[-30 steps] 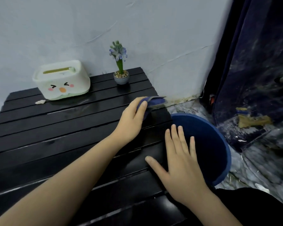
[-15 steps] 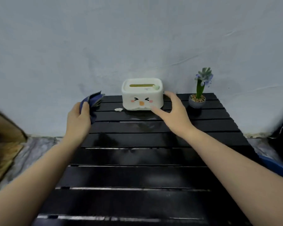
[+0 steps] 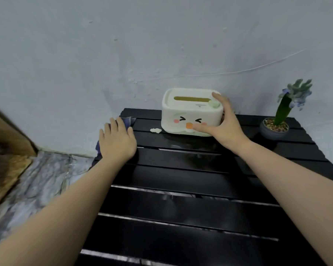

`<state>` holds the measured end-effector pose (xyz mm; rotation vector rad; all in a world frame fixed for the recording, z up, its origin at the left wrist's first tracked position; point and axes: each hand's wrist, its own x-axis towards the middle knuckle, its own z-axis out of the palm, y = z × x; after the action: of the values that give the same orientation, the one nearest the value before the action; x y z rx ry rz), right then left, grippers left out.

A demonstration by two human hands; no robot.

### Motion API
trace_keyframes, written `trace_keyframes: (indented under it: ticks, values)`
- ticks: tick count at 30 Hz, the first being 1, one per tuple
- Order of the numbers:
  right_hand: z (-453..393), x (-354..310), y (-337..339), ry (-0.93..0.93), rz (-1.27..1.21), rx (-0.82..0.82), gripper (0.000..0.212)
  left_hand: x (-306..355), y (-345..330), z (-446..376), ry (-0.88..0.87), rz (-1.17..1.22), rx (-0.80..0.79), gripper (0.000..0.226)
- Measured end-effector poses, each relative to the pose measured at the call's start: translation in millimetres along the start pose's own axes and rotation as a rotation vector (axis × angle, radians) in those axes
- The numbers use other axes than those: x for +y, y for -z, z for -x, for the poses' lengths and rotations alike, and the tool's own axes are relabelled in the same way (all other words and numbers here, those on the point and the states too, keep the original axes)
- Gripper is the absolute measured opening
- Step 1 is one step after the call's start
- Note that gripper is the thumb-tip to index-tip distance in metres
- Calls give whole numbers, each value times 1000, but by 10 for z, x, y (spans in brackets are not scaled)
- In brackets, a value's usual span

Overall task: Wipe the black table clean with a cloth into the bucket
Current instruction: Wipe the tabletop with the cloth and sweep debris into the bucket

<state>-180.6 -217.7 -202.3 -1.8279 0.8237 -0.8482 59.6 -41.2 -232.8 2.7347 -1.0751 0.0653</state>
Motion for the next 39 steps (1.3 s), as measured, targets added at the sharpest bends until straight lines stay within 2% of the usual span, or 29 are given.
trace_keyframes:
  ticks: [3, 8, 13, 16, 18, 20, 22, 24, 27, 29, 31, 33, 34, 36, 39]
  values:
    - [40, -84, 11, 42, 6, 75, 90, 82, 50, -130, -117, 14, 16, 49]
    - [-22, -335, 185, 153, -114, 169, 87, 547, 158, -124, -404, 190, 24, 34]
    - [8, -682, 322, 261, -174, 197, 82, 1063, 240, 603, -640, 519, -131, 38]
    - [39, -906, 369, 285, -172, 191, 80, 1281, 298, 1030, -735, 570, -252, 33]
    - [61, -1034, 399, 311, -156, 180, 79, 1368, 373, 1097, -669, 681, -343, 31]
    - [75, -1133, 428, 333, -145, 181, 79, 1357, 518, 971, -526, 897, -343, 27]
    - [81, -1197, 469, 339, -143, 186, 81, 1219, 691, 722, -343, 1054, -243, 25]
    - [75, -1219, 524, 336, -145, 194, 81, 992, 853, 403, -132, 1097, -93, 38]
    - [50, -1194, 584, 324, -145, 208, 83, 598, 940, -80, 69, 1095, 59, 38]
    - [32, -1149, 587, 308, -140, 217, 85, 442, 813, -295, 70, 1013, 15, 24]
    - [22, -1079, 584, 297, -139, 229, 85, 347, 510, -382, -24, 549, -98, 50]
    - [21, -1024, 585, 284, -147, 248, 86, 342, 220, -404, -117, 136, -47, 64]
    - [17, -1003, 588, 281, -153, 255, 86, 407, 144, -409, -151, 75, -10, 64]
    - [5, -968, 601, 275, -165, 258, 85, 654, 78, -411, -227, 105, -1, 58]
    - [-14, -940, 624, 281, -146, 254, 84, 1233, 8, -261, -444, 231, -31, 48]
